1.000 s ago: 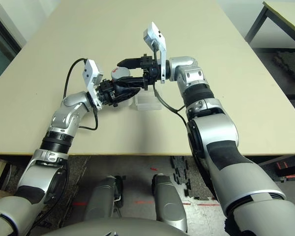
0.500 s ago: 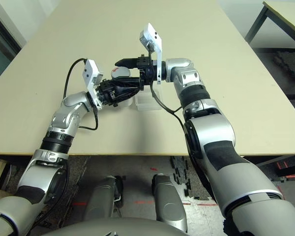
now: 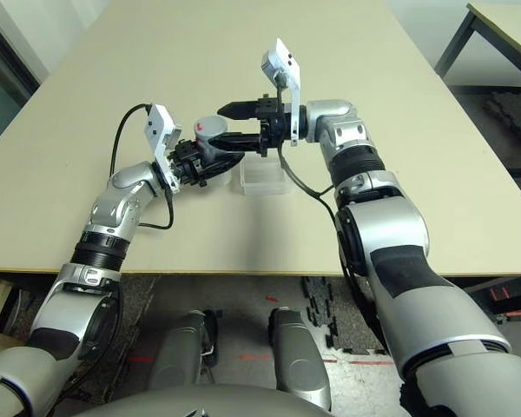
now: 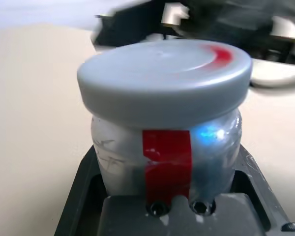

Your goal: Pour the medicine from the bottle into the box.

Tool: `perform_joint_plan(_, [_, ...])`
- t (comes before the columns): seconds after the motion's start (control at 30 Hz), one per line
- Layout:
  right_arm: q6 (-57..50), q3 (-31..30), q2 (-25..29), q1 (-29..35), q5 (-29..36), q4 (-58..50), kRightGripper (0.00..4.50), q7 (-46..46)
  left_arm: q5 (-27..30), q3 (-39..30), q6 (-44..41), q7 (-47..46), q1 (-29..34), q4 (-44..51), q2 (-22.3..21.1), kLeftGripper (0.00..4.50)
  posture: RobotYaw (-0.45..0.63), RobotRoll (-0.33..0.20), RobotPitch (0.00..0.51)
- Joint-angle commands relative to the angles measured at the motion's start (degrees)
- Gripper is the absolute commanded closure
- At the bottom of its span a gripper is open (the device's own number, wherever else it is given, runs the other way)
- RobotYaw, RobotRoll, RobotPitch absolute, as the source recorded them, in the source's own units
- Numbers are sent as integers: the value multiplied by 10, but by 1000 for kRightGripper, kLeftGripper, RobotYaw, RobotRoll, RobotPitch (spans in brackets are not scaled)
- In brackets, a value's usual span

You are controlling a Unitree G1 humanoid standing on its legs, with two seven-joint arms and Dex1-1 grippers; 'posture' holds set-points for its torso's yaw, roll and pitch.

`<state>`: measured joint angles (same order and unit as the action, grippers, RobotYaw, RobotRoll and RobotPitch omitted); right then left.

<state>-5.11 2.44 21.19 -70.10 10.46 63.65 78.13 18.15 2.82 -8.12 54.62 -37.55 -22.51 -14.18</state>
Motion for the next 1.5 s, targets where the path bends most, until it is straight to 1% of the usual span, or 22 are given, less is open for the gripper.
perform_joint_plan(0.03, [-8, 5, 6, -7, 3, 5, 0, 25, -1, 9, 8, 11, 0, 8, 6, 1906, -116, 0, 118])
perform_joint_plan(0.17, [-19, 1, 17, -2, 2, -5, 0, 74, -1, 7, 11, 11, -1, 5, 5, 1906, -114, 0, 117])
perform_joint_plan(0.27, [-25, 1, 17, 0, 3, -13, 0, 94, -2, 7, 11, 12, -1, 4, 5, 1906, -116, 0, 117])
perform_joint_plan(0.5, [-36, 0, -7, 11, 10, -41, 0, 108, -2, 7, 12, 14, -5, -1, 5, 1906, -123, 0, 117])
perform_joint_plan(0.97, [-48, -10, -61, 25, 14, -92, 0, 90, -3, 10, 15, 16, -11, -7, 9, 1906, -126, 0, 117])
perform_joint_plan(1.33, [-32, -23, -79, 36, 12, -101, 0, 67, -3, 9, 15, 13, -10, -5, 11, 1906, -123, 0, 118])
perform_joint_plan(1.43, [-29, -17, -83, 36, 18, -101, 623, 55, -3, 10, 14, 12, -9, -3, 12, 1906, -122, 0, 119])
perform_joint_plan(1.5, [-38, 0, -86, 31, 33, -101, 1261, 42, -3, 9, 14, 12, -8, -3, 12, 1906, -122, 0, 120])
